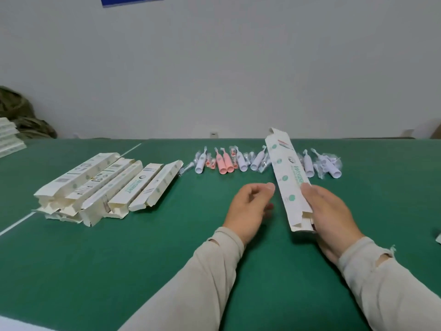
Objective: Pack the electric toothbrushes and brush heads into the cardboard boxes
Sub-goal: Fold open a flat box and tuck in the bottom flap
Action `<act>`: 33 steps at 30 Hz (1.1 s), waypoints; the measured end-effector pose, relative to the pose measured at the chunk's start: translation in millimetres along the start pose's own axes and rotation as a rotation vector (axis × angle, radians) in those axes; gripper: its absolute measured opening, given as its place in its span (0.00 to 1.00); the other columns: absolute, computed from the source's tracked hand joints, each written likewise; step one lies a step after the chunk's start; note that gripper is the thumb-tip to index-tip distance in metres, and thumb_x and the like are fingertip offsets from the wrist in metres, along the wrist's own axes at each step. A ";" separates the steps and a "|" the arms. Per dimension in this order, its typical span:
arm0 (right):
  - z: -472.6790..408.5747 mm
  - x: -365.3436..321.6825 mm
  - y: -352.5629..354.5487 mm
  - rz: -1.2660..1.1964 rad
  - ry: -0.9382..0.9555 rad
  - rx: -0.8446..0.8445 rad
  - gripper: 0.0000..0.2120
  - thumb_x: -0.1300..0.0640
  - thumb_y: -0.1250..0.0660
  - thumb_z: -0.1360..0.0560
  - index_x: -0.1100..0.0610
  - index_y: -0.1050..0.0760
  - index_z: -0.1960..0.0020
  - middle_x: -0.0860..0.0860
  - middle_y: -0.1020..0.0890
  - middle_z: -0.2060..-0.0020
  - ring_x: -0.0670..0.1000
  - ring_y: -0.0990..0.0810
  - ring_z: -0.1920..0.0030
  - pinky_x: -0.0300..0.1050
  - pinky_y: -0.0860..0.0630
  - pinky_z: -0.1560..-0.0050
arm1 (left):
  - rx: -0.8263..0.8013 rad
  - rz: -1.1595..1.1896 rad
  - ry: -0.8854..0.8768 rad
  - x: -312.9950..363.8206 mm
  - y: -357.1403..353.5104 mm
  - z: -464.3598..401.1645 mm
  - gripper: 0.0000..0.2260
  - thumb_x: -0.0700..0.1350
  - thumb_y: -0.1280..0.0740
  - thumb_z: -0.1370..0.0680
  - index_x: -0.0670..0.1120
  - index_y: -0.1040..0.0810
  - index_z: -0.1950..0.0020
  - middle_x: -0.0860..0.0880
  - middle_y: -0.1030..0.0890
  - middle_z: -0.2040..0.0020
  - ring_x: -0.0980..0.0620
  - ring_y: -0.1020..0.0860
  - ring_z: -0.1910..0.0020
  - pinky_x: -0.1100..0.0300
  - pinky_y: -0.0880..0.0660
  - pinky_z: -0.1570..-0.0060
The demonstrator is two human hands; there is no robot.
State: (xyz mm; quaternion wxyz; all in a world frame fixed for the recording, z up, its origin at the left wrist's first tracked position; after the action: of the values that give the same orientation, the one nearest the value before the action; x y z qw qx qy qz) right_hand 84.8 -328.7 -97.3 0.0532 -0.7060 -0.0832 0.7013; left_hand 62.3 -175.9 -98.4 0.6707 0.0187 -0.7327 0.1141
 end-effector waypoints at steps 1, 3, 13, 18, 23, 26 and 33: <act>1.8 0.7 -1.8 -0.006 -0.021 -0.037 0.11 0.53 0.36 0.18 0.59 0.19 0.48 0.55 0.13 0.56 0.50 0.17 0.63 0.44 0.22 0.65 | -0.050 0.090 0.060 -1.4 0.2 -1.6 0.12 0.53 0.32 0.20 0.47 0.22 0.43 0.46 0.17 0.47 0.48 0.19 0.50 0.52 0.22 0.46; 8.3 5.0 -12.2 -0.009 -0.104 -0.192 0.13 0.52 0.36 0.18 0.60 0.18 0.46 0.59 0.14 0.55 0.54 0.18 0.61 0.46 0.25 0.66 | -0.123 0.297 0.141 -3.1 -3.6 -3.5 0.24 0.60 0.32 0.24 0.44 0.24 0.36 0.43 0.16 0.45 0.46 0.18 0.44 0.51 0.21 0.45; 16.9 7.6 -21.9 0.351 0.069 -0.250 0.07 0.53 0.32 0.21 0.56 0.19 0.54 0.51 0.16 0.62 0.47 0.19 0.65 0.45 0.19 0.63 | 0.080 0.766 0.184 -2.5 15.1 -12.9 0.39 0.66 0.34 0.28 0.42 0.37 0.25 0.39 0.24 0.39 0.49 0.14 0.57 0.52 0.17 0.60; 20.9 7.1 -24.1 0.334 0.208 -0.249 0.06 0.63 0.26 0.28 0.54 0.21 0.57 0.43 0.21 0.70 0.41 0.26 0.71 0.33 0.28 0.67 | 0.098 0.800 0.159 -4.6 18.9 -14.8 0.39 0.68 0.34 0.30 0.42 0.33 0.30 0.39 0.19 0.42 0.49 0.14 0.55 0.53 0.17 0.62; 26.0 11.0 -30.9 0.414 0.311 -0.247 0.05 0.60 0.27 0.28 0.52 0.22 0.59 0.41 0.18 0.65 0.40 0.22 0.65 0.34 0.26 0.58 | -0.053 0.735 0.186 -8.7 12.8 -12.8 0.29 0.69 0.34 0.35 0.46 0.26 0.48 0.44 0.14 0.57 0.48 0.14 0.56 0.54 0.18 0.62; 28.6 7.9 -31.2 0.427 0.345 -0.250 0.10 0.46 0.30 0.34 0.51 0.23 0.60 0.39 0.18 0.64 0.40 0.22 0.64 0.33 0.27 0.58 | -0.077 0.701 0.168 -11.0 10.7 -13.8 0.29 0.69 0.35 0.34 0.46 0.26 0.49 0.45 0.14 0.58 0.49 0.14 0.56 0.52 0.17 0.58; 29.4 4.5 -27.3 0.313 0.352 -0.248 0.21 0.38 0.27 0.35 0.55 0.24 0.61 0.41 0.20 0.70 0.39 0.28 0.72 0.32 0.31 0.68 | -0.102 0.690 0.170 -14.0 8.0 -14.3 0.30 0.68 0.34 0.34 0.45 0.27 0.48 0.44 0.14 0.55 0.49 0.14 0.54 0.44 0.19 0.46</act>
State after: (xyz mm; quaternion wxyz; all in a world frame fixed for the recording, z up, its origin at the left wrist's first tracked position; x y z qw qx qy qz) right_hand 54.2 -302.3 -96.8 -0.1291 -0.8226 -0.0479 0.5517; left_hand 76.3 -167.1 -112.3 0.6511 -0.2731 -0.6423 0.2983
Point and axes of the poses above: each hand's wrist, its own z-axis away from the middle knuckle, its own y-axis out of the back of the hand, x = y × z, the point moved 3 cm from there along -z, towards the middle knuckle
